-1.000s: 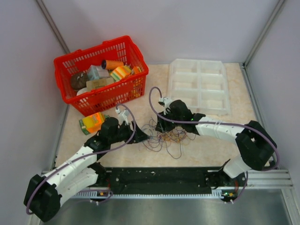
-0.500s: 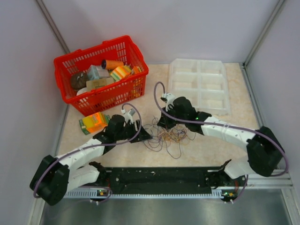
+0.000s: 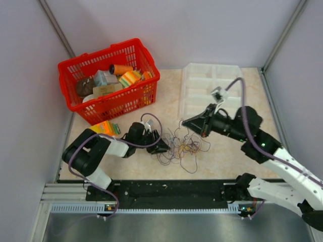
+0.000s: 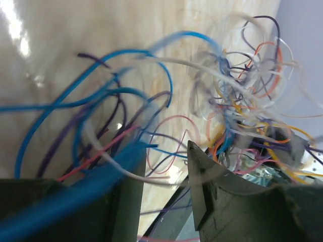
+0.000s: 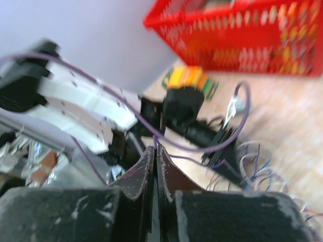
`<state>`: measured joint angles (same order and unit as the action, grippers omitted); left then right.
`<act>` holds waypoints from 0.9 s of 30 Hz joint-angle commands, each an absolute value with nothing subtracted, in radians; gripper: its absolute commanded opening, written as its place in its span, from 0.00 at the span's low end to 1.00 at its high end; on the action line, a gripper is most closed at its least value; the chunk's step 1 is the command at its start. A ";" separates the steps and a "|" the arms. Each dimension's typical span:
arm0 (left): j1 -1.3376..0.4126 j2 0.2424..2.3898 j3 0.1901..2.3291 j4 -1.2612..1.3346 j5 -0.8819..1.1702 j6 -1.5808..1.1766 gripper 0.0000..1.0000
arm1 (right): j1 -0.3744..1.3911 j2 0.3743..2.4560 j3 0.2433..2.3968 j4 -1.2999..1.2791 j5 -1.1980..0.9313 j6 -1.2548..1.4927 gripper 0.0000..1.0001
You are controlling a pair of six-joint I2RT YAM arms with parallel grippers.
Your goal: Untangle the cables
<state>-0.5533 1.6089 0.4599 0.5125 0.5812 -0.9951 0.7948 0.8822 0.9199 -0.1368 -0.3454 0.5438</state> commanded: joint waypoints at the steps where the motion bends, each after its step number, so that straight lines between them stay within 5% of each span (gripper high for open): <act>1: -0.509 1.592 0.381 0.667 0.586 -1.037 0.43 | 0.801 0.682 1.075 -0.294 -0.109 0.445 0.00; 11: -0.405 1.261 0.383 0.286 0.453 -0.835 0.44 | 0.802 0.488 1.036 -0.370 0.472 0.321 0.00; 14: -0.405 1.149 0.458 0.140 0.422 -0.740 0.47 | 0.802 0.590 1.006 -0.390 0.436 0.331 0.00; 20: -0.423 0.986 0.581 0.095 0.576 -0.637 0.76 | 0.799 0.791 1.043 -0.408 0.234 0.396 0.00; 27: -0.656 1.081 0.681 0.213 0.584 -0.704 0.76 | 0.801 0.812 1.077 -0.296 -0.066 0.408 0.00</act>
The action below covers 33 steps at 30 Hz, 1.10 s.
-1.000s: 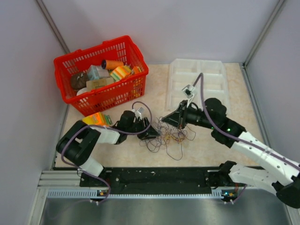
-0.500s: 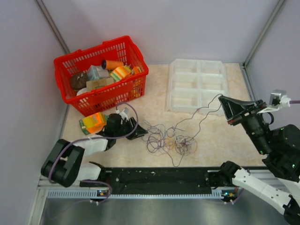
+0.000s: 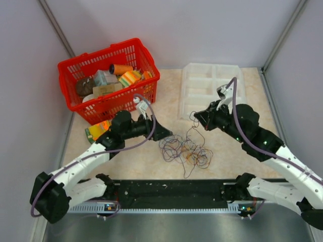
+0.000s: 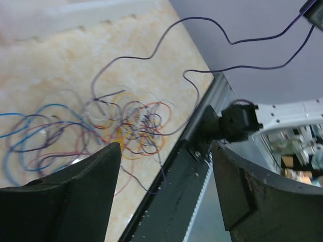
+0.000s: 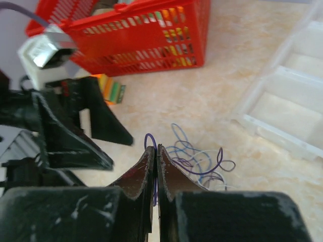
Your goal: Untangle the cables
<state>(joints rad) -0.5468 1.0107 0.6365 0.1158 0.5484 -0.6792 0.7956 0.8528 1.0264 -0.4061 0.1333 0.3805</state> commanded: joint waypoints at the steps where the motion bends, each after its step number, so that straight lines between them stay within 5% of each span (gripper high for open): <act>1: -0.684 1.119 0.689 0.262 0.584 -0.736 0.77 | 0.801 0.804 1.077 -0.275 -0.113 0.420 0.00; 8: -0.810 1.553 0.810 0.678 0.624 -0.932 0.67 | 0.799 0.747 1.112 -0.065 -0.389 0.595 0.00; 16: -0.776 1.925 0.695 1.075 0.606 -1.143 0.49 | 0.801 0.707 1.422 -0.162 -0.275 0.534 0.00; 21: -0.631 1.743 0.536 0.956 0.591 -1.002 0.49 | 0.801 0.644 1.457 -0.251 -0.062 0.398 0.00; 26: -0.549 1.367 0.577 0.328 0.418 -0.677 0.52 | 0.799 0.591 1.396 -0.304 0.199 0.264 0.00; 33: -0.532 1.091 0.658 0.005 0.268 -0.514 0.64 | 0.801 0.601 1.306 -0.405 0.400 0.186 0.00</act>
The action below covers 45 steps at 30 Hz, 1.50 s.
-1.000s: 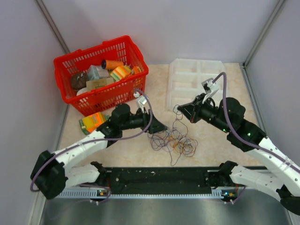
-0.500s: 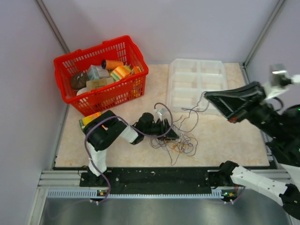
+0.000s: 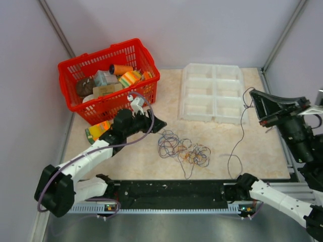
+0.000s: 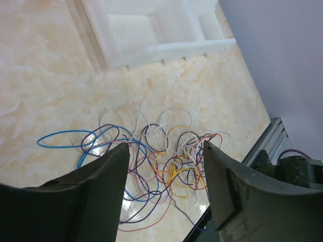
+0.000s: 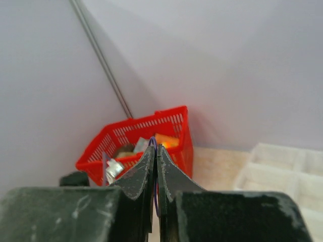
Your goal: Untangle the cables
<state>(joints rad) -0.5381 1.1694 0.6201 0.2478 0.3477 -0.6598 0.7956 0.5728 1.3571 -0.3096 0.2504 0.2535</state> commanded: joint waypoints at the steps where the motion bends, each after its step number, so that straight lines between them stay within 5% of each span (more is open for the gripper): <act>1: -0.532 1.065 0.663 0.006 0.302 -0.514 0.68 | 0.801 0.606 1.283 -0.413 0.382 0.193 0.00; 8: -0.599 0.989 0.762 0.212 0.664 -0.580 0.95 | 0.801 0.678 1.183 -0.399 0.201 0.300 0.00; 17: -0.942 0.864 0.809 0.217 0.088 -0.336 0.99 | 0.801 0.824 1.075 -0.091 -0.270 0.607 0.00; 25: -0.989 0.905 0.807 0.261 0.072 -0.275 0.98 | 0.801 0.922 0.985 0.234 -0.501 0.865 0.00; 27: -0.989 0.919 0.815 0.255 0.063 -0.264 0.89 | 0.801 0.930 0.970 0.285 -0.531 0.902 0.00; 29: -0.989 0.930 0.815 0.253 0.063 -0.249 0.67 | 0.801 0.924 0.971 0.270 -0.534 0.897 0.00; 33: -0.988 0.928 0.818 0.224 0.037 -0.227 0.00 | 0.801 0.885 0.998 0.131 -0.463 0.800 0.00; 35: -0.985 0.910 0.808 0.221 0.023 -0.236 0.00 | 0.801 0.864 1.035 -0.027 -0.396 0.682 0.30; 37: -0.986 0.888 0.810 0.215 0.040 -0.280 0.00 | 0.799 0.844 1.068 -0.214 -0.251 0.499 0.83; 38: -0.983 0.881 0.811 0.204 0.051 -0.313 0.00 | 0.799 0.832 1.063 -0.304 -0.163 0.426 0.98; 45: -0.930 0.879 0.860 0.146 0.311 -0.460 0.00 | 0.781 0.836 0.940 -0.309 -0.239 0.167 0.99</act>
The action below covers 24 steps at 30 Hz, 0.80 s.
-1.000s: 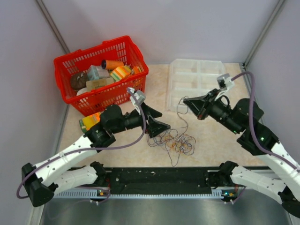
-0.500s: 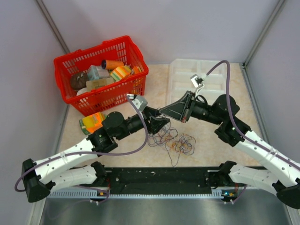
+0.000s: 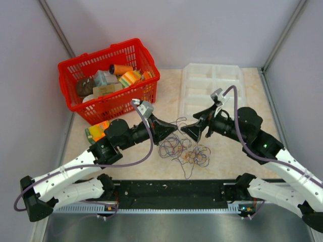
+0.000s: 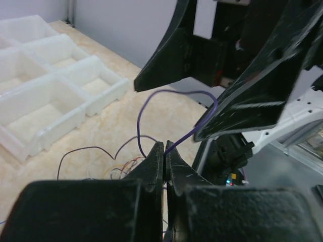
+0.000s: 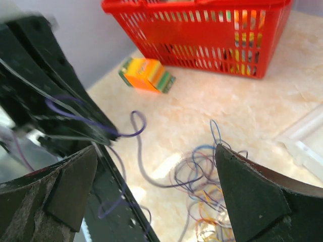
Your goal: Untangle the cables
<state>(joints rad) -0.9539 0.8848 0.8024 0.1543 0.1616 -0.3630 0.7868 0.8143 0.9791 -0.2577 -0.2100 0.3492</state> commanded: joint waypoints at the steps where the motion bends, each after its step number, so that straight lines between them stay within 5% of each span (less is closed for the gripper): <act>1: -0.924 0.880 0.867 0.138 0.334 -0.468 0.00 | 0.781 0.836 0.916 -0.276 -0.282 0.161 0.99; 11: -0.891 0.911 0.917 0.118 0.364 -0.534 0.00 | 0.798 0.899 0.847 0.026 -0.624 0.245 0.95; 24: -0.888 0.911 0.937 0.032 0.281 -0.491 0.00 | 0.834 0.807 0.910 -0.233 -0.190 0.345 0.91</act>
